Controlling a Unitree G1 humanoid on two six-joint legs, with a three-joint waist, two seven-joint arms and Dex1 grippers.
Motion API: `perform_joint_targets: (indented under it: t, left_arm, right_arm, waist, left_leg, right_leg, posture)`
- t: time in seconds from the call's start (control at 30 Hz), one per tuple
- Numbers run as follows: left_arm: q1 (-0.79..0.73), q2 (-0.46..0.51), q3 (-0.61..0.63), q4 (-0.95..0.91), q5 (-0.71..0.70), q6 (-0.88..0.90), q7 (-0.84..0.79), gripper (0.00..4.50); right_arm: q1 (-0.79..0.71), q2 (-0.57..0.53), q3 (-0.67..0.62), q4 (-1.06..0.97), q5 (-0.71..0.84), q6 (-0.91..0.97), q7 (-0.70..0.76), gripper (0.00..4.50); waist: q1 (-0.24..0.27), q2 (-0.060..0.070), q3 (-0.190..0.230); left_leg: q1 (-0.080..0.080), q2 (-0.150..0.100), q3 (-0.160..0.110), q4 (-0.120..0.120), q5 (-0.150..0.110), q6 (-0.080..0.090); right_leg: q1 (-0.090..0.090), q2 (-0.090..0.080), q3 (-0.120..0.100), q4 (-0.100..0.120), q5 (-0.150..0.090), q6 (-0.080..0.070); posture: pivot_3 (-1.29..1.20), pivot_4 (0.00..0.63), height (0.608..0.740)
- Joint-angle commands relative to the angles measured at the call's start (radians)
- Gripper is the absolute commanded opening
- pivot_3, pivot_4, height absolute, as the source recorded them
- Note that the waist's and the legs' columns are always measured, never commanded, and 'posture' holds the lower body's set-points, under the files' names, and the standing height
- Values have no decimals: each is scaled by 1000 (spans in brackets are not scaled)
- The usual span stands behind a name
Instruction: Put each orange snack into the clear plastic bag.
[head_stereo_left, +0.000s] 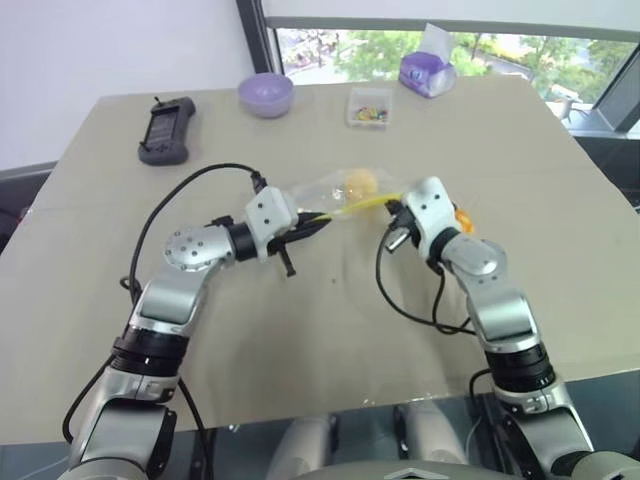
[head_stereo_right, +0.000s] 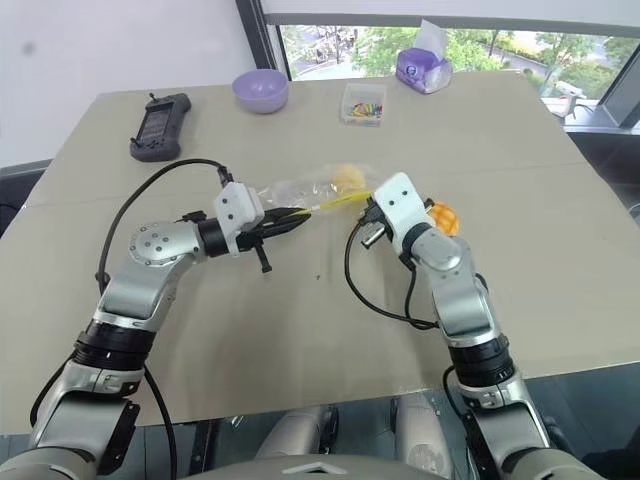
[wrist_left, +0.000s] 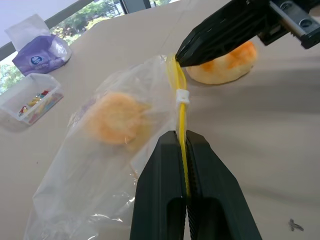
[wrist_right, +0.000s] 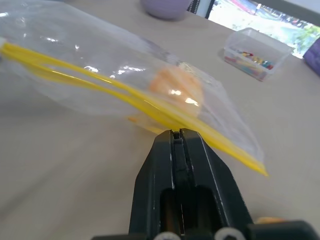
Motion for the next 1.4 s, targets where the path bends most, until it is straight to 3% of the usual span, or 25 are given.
perform_joint_targets:
  t: [0.03, 0.27, 0.63, 0.87, 1.1, 1.4]
  left_arm:
    - [10, 7, 28, -60, -18, 8, -3, 0]
    - [37, 13, 39, -86, -22, 28, -10, 0]
    - [95, 66, 40, -93, -4, -1, -54, 0]
    - [83, 51, 57, -104, -36, 48, -37, 0]
    - [62, 50, 67, -108, -41, 75, -29, 0]
    - [67, 52, 55, -119, -40, 70, -52, 0]
  right_arm:
    - [-18, -1, 0, -21, 32, 0, -8, 19]
    - [-30, 23, -31, -22, 121, 30, -3, 19]
    - [-25, -62, -84, -57, 217, 34, 9, 19]
    - [-6, -89, -37, -60, 238, 42, 24, 19]
    - [58, -185, -3, -176, 278, 86, 91, 19]
    - [-19, -125, 5, -44, 250, 33, 3, 19]
  waist:
    - [0, 0, 0]
    - [-1, 0, 0]
    - [-1, 0, 0]
    - [0, 0, 0]
    - [2, 0, 0]
    - [0, 0, 0]
  left_leg:
    - [0, 0, 0, 0, 0, 0]
    - [0, 0, 0, 0, 0, 0]
    - [0, 0, 0, 0, 0, 0]
    - [0, 0, 0, 0, 0, 0]
    - [0, 0, 0, 0, 0, 0]
    - [1, 0, 1, 0, 0, 0]
  right_leg:
    - [0, 0, 0, 0, 0, 0]
    - [0, 0, 0, 0, 0, 0]
    - [0, 0, 0, 0, 0, 0]
    - [0, 0, 0, 0, 0, 0]
    - [0, 0, 0, 0, 0, 0]
    - [0, 0, 1, 1, 0, 0]
  posture:
    - [0, 150, 740]
    - [0, 150, 740]
    - [0, 150, 740]
    - [0, 150, 740]
    - [0, 150, 740]
    - [0, 150, 740]
